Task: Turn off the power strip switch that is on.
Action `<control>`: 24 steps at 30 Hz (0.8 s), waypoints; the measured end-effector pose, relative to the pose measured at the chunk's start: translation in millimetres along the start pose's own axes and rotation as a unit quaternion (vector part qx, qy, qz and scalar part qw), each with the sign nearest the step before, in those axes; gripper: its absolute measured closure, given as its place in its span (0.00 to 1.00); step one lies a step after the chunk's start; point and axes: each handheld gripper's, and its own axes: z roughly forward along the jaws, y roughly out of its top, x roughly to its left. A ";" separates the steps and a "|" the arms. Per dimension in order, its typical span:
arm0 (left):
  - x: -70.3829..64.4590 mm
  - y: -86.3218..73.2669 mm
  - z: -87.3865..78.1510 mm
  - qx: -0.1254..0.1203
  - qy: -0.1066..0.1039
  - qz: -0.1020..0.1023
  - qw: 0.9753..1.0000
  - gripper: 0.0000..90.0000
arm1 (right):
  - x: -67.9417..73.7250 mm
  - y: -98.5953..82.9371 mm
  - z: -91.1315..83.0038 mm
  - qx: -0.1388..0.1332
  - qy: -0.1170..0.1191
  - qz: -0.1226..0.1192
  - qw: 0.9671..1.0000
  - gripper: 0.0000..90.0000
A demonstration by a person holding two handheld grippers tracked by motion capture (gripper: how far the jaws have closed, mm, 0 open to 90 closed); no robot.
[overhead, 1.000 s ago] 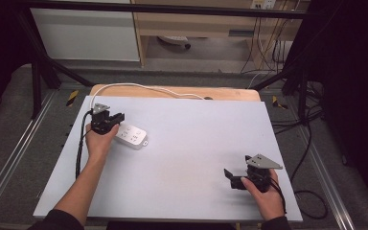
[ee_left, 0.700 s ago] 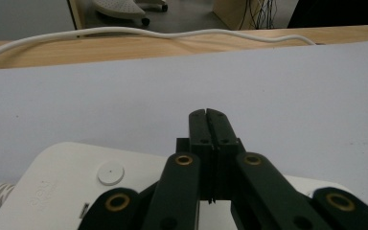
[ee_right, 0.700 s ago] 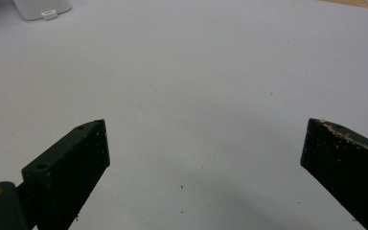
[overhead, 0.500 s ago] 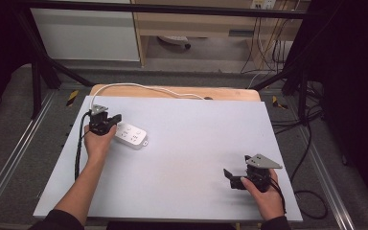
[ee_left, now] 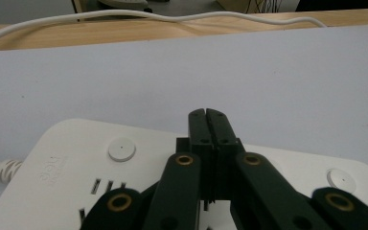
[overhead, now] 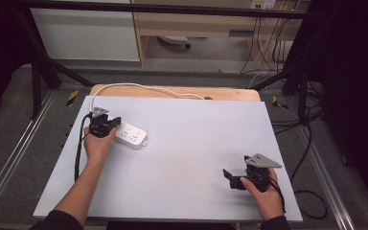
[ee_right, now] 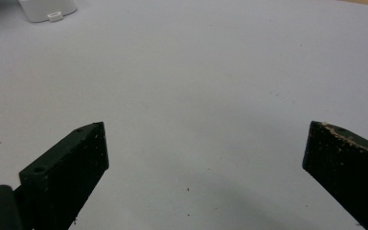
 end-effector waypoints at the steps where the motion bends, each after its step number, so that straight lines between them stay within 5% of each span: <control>1: 0.0 -0.2 0.1 0.000 0.000 -0.001 1.000 1.00 | -0.3 -0.1 0.1 0.001 0.000 -0.002 1.000 0.03; 24: 1.6 -3.4 1.2 -0.004 0.007 0.005 1.000 1.00 | 0.7 -0.8 2.1 0.023 0.015 0.012 1.000 0.03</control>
